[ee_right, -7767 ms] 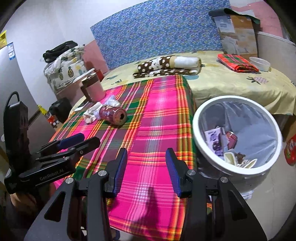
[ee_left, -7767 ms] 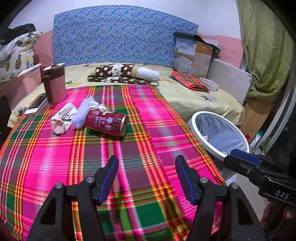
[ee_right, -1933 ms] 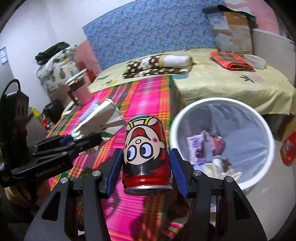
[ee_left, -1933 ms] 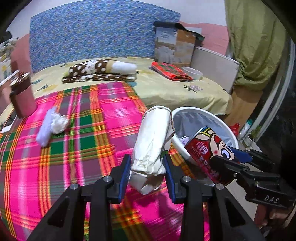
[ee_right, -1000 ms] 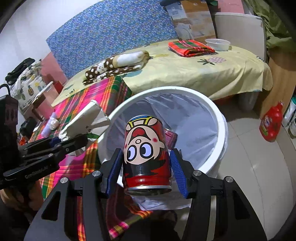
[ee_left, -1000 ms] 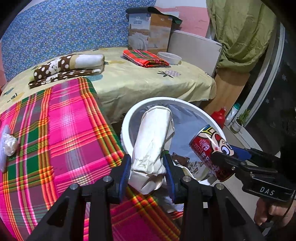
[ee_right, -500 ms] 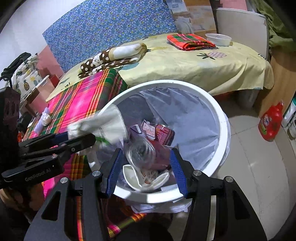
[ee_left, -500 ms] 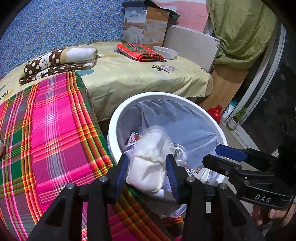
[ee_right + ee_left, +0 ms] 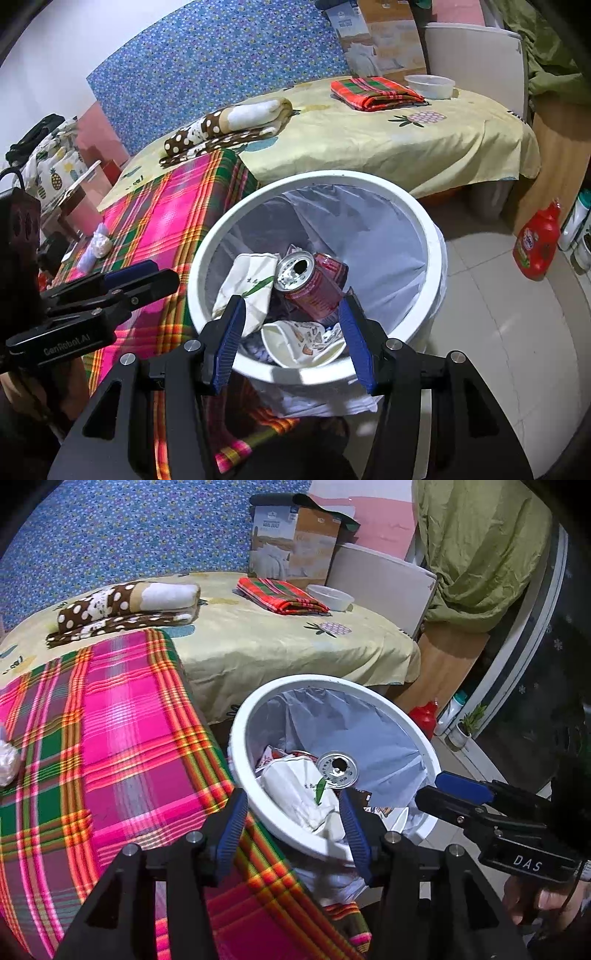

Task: Collect trash
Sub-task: 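Move both open tools back over the table toward the foam net and tissue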

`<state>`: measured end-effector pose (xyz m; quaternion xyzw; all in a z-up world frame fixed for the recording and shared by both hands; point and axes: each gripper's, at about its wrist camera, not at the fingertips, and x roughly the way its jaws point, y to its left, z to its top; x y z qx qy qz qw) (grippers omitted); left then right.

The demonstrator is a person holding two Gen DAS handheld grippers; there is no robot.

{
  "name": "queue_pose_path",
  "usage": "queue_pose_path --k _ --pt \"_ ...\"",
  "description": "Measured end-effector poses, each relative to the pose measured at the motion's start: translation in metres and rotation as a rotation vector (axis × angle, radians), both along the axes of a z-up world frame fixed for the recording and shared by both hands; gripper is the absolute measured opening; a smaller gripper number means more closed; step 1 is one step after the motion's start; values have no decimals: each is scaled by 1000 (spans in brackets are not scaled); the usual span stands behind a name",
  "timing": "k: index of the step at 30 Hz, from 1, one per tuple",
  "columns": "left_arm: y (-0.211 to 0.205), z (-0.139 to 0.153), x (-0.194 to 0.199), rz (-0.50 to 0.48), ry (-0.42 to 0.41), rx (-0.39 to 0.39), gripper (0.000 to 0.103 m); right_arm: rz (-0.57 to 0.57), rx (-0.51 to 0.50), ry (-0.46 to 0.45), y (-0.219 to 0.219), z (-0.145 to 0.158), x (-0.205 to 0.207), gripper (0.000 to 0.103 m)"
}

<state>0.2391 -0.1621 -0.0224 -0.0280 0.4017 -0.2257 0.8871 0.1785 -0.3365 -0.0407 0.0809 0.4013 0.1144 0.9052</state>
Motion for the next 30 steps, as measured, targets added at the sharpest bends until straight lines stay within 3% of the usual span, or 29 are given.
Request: queue_pose_path --k 18,30 --pt "50 24 -41 111 -72 6 54 116 12 -67 49 19 -23 54" --pt "86 22 -61 195 -79 6 54 185 24 -78 81 22 -34 54"
